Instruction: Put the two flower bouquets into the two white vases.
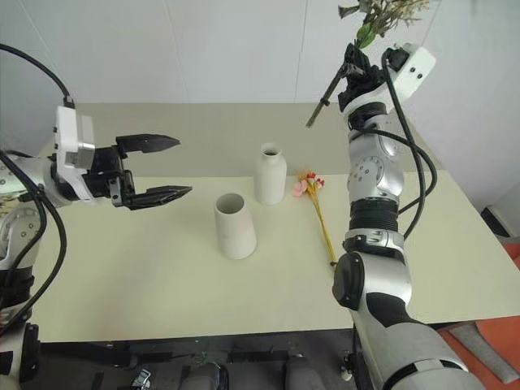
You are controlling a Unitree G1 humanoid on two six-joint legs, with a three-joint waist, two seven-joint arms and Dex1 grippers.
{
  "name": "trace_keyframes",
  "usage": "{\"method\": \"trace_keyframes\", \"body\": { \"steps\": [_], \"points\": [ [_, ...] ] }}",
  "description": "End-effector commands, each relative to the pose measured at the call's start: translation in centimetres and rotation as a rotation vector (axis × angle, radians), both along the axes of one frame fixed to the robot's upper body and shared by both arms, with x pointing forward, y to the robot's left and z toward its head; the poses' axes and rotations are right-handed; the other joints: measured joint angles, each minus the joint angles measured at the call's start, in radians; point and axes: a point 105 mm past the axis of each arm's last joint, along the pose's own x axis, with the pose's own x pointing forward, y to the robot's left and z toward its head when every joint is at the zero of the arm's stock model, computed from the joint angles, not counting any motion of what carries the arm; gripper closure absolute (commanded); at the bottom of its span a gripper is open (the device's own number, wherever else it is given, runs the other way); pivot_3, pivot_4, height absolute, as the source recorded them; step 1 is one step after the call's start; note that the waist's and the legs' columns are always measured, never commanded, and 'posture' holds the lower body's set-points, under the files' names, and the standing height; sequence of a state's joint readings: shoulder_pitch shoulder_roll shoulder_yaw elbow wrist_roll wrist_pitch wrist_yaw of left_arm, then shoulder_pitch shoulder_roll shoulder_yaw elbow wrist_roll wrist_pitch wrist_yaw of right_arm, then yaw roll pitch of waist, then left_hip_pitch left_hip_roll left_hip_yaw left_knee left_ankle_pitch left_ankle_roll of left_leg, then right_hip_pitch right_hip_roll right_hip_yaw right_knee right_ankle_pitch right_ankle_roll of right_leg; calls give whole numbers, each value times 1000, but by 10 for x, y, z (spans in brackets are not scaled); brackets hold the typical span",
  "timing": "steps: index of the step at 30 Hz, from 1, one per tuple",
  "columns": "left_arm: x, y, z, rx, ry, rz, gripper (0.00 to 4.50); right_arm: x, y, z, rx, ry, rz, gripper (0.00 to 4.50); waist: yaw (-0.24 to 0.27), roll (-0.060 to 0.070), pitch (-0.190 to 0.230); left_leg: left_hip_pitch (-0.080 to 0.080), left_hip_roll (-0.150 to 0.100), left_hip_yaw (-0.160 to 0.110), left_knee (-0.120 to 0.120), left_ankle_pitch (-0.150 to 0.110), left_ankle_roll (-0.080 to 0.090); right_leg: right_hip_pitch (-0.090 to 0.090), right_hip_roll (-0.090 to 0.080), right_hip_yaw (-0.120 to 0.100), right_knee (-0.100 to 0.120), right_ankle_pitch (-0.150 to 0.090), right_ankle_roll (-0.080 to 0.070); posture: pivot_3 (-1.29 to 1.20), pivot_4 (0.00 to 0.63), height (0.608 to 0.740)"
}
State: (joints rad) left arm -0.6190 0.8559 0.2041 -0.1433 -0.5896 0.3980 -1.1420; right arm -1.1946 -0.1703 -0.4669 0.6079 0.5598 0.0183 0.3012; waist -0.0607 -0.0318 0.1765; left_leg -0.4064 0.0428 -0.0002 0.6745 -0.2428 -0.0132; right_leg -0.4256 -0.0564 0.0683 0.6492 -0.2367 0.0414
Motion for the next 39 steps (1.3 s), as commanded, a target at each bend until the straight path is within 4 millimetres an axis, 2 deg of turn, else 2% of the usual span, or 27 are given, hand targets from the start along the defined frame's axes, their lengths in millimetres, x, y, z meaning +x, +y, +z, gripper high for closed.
{"method": "trace_keyframes", "body": {
  "steps": [1,7,14,25,28,39],
  "points": [
    [-5,11,9,-39,-24,40,0,-13,8,20,39,-114,51,4302,-3,0,0,0,0,0,0,0,0,0,0,0,0,0,0,0,150,740],
    [-5,17,5,-11,-21,79,0,-2,37,2,-3,-72,101,4302,-8,0,0,1,0,0,0,0,0,0,1,0,1,0,0,0,150,740],
    [-5,16,3,-4,-20,83,0,9,62,-17,-50,-28,144,4302,-9,1,0,1,0,0,-1,0,0,0,1,0,0,0,0,0,150,740],
    [-5,17,4,1,-30,91,0,5,92,-34,-211,-63,164,4302,-9,1,1,1,0,0,-1,0,0,0,1,0,0,0,0,0,150,740],
    [-5,17,5,1,-34,93,0,2,105,-46,-330,-86,133,4302,-12,1,1,1,0,0,-1,0,0,0,1,0,0,0,0,0,150,740],
    [-7,19,5,1,-44,100,0,8,107,-62,-393,-54,101,4302,-11,1,1,1,0,0,-2,0,-1,0,1,0,0,0,0,0,150,740]
  ]
}}
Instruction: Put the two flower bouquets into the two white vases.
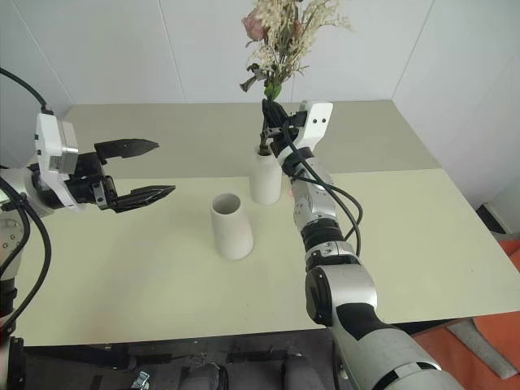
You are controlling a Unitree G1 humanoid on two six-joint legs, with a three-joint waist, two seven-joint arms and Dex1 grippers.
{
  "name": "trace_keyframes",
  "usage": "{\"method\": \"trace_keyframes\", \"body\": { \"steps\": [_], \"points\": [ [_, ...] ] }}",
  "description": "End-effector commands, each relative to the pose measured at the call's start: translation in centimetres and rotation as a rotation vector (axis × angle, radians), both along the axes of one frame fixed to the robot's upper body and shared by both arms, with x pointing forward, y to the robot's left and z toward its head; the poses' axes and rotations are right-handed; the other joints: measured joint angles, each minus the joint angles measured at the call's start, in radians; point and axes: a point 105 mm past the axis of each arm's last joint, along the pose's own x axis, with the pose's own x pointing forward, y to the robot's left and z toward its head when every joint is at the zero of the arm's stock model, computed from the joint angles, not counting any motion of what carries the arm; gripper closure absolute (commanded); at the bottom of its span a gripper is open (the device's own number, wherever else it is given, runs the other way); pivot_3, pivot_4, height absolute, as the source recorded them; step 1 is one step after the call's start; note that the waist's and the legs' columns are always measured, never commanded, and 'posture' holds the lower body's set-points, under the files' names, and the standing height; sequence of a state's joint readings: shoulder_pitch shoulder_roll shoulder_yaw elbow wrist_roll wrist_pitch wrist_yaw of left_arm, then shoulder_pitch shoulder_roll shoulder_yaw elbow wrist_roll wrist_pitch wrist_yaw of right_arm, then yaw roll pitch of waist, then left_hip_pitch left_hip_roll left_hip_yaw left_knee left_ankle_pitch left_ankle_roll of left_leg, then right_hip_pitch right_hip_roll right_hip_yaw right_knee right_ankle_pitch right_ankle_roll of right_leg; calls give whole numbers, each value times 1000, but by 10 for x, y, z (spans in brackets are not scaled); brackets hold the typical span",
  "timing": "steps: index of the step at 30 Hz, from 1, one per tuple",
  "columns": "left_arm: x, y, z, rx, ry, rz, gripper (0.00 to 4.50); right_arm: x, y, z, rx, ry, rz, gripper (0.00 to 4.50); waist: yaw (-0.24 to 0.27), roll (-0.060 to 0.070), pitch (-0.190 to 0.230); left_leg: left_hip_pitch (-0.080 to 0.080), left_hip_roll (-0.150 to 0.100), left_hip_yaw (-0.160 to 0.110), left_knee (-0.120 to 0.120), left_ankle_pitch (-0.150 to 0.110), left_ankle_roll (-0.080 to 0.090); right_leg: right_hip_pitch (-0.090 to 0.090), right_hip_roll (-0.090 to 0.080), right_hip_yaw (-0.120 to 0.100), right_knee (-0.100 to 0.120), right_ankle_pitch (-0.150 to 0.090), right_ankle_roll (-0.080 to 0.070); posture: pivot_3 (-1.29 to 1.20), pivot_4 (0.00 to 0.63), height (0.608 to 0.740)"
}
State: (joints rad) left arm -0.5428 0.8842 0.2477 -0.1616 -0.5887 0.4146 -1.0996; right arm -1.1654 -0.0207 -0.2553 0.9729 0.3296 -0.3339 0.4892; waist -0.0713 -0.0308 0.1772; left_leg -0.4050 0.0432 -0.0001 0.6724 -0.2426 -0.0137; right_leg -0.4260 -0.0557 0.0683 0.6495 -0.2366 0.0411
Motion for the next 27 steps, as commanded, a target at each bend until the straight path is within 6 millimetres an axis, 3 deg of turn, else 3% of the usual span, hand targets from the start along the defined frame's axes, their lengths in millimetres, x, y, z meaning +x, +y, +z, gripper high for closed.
{"method": "trace_keyframes", "body": {
  "steps": [1,9,10,21,27],
  "points": [
    [-8,3,14,10,-75,13,0,-4,-2,17,-17,-80,-17,4302,-1,0,0,0,0,0,0,0,0,0,0,0,0,0,0,0,150,740],
    [-10,7,14,10,-78,34,0,-8,6,8,-57,-91,-23,4302,0,0,0,1,0,0,-1,0,0,0,0,0,0,0,0,0,150,740],
    [-10,7,14,11,-78,35,0,-8,6,8,-60,-95,-21,3579,0,0,0,0,0,0,-1,0,0,0,0,0,0,0,0,0,150,740],
    [-9,9,15,11,-79,34,0,-21,-4,-9,-95,-118,-27,27,2,0,0,0,0,0,-2,0,-1,0,0,0,0,0,0,0,150,740],
    [-7,8,15,13,-77,29,0,-42,-23,-16,-166,-162,-58,27,2,0,0,1,0,0,-2,0,-1,0,0,0,0,0,0,0,150,740]
  ]
}}
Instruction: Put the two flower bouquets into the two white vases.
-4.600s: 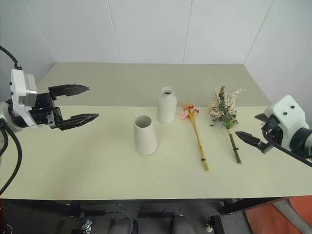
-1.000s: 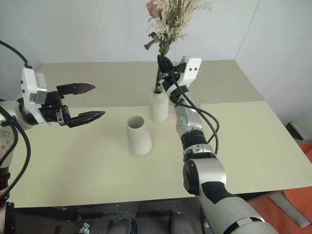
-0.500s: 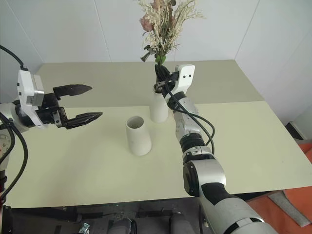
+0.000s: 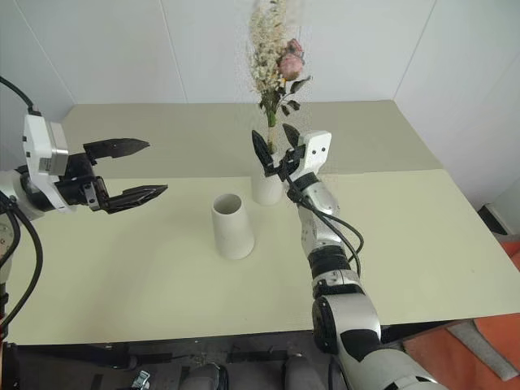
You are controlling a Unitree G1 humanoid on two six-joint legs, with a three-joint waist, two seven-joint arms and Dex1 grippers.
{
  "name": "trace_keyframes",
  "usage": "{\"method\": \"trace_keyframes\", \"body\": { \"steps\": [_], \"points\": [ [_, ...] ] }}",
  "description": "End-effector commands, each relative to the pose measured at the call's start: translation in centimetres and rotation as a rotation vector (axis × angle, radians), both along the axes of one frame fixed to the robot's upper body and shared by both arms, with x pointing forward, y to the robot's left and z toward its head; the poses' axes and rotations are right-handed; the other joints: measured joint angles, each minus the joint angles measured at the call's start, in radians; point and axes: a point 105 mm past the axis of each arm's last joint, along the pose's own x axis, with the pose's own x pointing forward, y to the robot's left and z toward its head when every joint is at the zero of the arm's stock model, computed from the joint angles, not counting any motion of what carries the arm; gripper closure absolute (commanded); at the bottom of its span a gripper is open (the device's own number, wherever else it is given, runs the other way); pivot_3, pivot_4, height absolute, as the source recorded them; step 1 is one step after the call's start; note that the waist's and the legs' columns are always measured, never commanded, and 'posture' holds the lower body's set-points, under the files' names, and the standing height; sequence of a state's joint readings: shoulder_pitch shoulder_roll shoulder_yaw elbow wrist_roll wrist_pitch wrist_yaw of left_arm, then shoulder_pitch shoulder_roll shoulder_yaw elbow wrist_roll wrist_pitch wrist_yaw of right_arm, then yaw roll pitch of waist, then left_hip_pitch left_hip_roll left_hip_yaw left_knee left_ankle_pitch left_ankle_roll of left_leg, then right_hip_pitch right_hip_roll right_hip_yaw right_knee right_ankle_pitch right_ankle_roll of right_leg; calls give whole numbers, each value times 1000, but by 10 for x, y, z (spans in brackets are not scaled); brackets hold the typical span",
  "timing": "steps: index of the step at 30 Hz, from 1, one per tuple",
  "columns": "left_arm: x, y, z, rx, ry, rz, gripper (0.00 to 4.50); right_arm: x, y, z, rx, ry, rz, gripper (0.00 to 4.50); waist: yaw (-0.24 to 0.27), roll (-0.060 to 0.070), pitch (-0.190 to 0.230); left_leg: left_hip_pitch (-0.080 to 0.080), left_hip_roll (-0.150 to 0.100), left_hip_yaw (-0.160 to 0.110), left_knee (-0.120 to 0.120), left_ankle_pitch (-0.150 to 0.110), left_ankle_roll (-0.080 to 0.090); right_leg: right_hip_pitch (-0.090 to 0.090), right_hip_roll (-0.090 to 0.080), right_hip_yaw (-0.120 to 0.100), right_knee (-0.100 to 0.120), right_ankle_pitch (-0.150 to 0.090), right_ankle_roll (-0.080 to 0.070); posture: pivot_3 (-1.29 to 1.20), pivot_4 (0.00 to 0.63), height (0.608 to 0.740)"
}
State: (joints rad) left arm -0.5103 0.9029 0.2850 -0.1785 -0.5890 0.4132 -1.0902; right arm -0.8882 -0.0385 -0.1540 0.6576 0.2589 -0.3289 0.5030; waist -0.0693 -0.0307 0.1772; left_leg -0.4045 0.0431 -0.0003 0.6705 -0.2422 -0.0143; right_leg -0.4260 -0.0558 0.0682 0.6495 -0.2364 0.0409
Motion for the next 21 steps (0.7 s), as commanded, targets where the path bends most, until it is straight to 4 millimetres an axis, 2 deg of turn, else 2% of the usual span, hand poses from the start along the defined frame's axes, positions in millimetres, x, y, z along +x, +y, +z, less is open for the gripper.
{"method": "trace_keyframes", "body": {
  "steps": [1,5,8,11,13,16,19,21],
  "points": [
    [-4,0,13,9,-63,-7,0,-19,-14,19,-37,-94,-16,27,2,0,0,0,0,0,0,0,0,0,0,0,0,0,0,0,150,740],
    [-4,0,13,11,-62,-7,0,-28,-43,10,-74,32,-44,27,6,0,0,0,0,0,0,0,0,0,0,0,0,0,0,0,150,740],
    [-4,1,14,12,-63,-7,0,-23,-66,-10,-256,315,-147,27,11,0,0,0,0,0,1,0,0,0,0,0,0,0,0,0,150,740],
    [-4,0,13,12,-62,-9,0,-35,-84,-22,-376,543,-159,27,15,0,0,0,0,0,1,0,0,0,0,0,-2,-1,-1,0,150,740],
    [-3,0,12,12,-56,-13,0,-43,-90,-29,-450,630,-159,27,15,0,0,1,0,0,1,0,0,0,1,0,-3,-1,-1,0,150,740],
    [-3,-2,9,7,-45,-23,0,-60,-96,-51,-682,809,-153,27,18,0,0,1,0,0,1,0,0,0,1,1,-3,-1,-1,0,150,740],
    [-3,-4,9,3,-46,-30,0,-72,-87,-59,-738,896,-43,27,20,0,0,1,0,0,1,0,0,0,1,1,-4,-1,-1,0,150,740],
    [-3,-6,9,4,-42,-36,0,-69,-85,-65,-743,943,-52,27,20,0,0,1,0,1,1,0,0,0,1,1,-4,-1,-1,0,150,740]
  ]
}}
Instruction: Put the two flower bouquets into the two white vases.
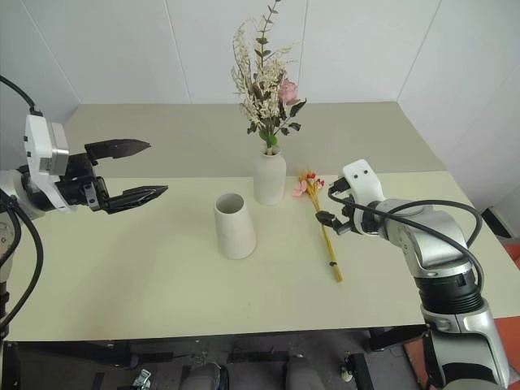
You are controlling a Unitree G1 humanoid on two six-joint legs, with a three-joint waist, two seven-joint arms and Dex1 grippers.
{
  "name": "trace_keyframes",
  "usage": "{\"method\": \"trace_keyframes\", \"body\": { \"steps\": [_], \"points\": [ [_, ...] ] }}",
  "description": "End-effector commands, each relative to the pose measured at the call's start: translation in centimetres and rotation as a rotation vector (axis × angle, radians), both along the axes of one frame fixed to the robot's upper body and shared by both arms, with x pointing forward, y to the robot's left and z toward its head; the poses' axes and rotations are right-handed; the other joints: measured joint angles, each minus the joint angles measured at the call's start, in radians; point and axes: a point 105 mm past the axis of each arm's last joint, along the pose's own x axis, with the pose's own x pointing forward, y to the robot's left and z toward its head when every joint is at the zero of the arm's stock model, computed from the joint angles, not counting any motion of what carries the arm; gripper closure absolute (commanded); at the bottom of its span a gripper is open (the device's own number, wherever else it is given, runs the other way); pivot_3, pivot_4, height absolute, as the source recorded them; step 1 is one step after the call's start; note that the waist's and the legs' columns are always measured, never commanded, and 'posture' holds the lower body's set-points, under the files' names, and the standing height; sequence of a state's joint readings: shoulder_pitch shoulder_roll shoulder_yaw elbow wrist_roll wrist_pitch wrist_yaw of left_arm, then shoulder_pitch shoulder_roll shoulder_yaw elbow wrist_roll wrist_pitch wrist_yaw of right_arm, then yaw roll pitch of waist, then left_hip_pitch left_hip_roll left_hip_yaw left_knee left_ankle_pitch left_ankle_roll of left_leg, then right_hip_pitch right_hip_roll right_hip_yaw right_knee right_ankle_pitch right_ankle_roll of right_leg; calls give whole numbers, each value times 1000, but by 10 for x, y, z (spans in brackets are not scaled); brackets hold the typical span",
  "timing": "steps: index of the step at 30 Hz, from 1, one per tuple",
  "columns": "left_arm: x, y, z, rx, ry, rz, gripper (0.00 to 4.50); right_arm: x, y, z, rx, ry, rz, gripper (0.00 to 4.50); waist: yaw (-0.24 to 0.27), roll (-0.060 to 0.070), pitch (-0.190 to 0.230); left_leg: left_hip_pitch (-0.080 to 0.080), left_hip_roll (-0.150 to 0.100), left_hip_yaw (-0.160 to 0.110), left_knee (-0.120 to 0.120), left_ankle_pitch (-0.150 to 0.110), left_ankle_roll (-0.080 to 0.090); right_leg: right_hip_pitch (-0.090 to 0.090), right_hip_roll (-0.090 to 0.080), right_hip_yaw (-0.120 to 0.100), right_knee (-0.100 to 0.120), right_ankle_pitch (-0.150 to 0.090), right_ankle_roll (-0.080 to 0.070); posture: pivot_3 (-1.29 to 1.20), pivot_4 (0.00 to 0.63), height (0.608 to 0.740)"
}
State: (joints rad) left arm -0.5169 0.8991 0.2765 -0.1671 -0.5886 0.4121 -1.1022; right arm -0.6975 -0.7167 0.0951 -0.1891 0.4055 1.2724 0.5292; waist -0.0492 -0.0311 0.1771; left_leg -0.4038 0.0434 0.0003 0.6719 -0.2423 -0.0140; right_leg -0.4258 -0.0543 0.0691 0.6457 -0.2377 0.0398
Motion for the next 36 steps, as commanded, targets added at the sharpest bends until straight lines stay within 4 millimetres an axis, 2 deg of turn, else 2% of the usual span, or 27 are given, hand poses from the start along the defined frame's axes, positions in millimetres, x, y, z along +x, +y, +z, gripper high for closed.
{"method": "trace_keyframes", "body": {
  "steps": [1,7,15,18,19,29,31,33,34,36],
  "points": [
    [-4,-6,10,5,-47,-31,0,1,12,5,-4,19,27,27,1,0,0,0,0,0,0,0,0,0,0,0,0,0,0,0,150,740],
    [-15,-8,6,22,4,-88,0,15,13,-6,1,54,-17,27,6,0,0,-2,0,0,0,0,0,-1,0,0,-1,0,0,0,150,740],
    [-29,2,-2,85,79,-85,0,31,4,-21,5,80,-74,27,5,0,0,-2,0,0,0,0,0,-1,0,0,-1,0,0,0,150,740],
    [-32,8,-5,103,97,-59,0,33,5,-21,36,90,-73,599,3,0,0,-1,0,0,0,0,0,-1,0,0,-1,0,0,0,150,740],
    [-33,10,-6,107,100,-51,0,34,4,-21,37,90,-79,914,3,0,0,-1,0,0,0,0,0,-1,0,0,0,0,0,0,150,740],
    [-34,14,-7,114,99,-8,0,42,-2,-25,11,90,-125,4480,5,0,0,-1,0,0,0,0,0,-1,0,0,0,0,0,0,150,740],
    [-35,15,-8,121,99,5,0,45,-7,-25,-22,63,-151,4480,5,0,0,-1,0,0,0,0,0,-1,0,0,0,0,0,0,150,740],
    [-37,16,-7,120,100,7,0,50,-11,-15,-22,-11,-185,4480,5,0,0,-1,0,0,0,0,0,-1,0,0,0,0,0,0,150,740],
    [-38,17,-7,120,103,8,0,54,-13,-7,-21,-69,-203,4480,4,0,0,-1,0,0,0,0,0,-1,0,0,0,0,0,0,150,740],
    [-42,21,-8,128,120,10,0,64,-18,25,22,-273,-280,4480,2,0,0,-2,0,0,0,0,0,-2,0,0,0,0,0,0,150,740]
  ]
}}
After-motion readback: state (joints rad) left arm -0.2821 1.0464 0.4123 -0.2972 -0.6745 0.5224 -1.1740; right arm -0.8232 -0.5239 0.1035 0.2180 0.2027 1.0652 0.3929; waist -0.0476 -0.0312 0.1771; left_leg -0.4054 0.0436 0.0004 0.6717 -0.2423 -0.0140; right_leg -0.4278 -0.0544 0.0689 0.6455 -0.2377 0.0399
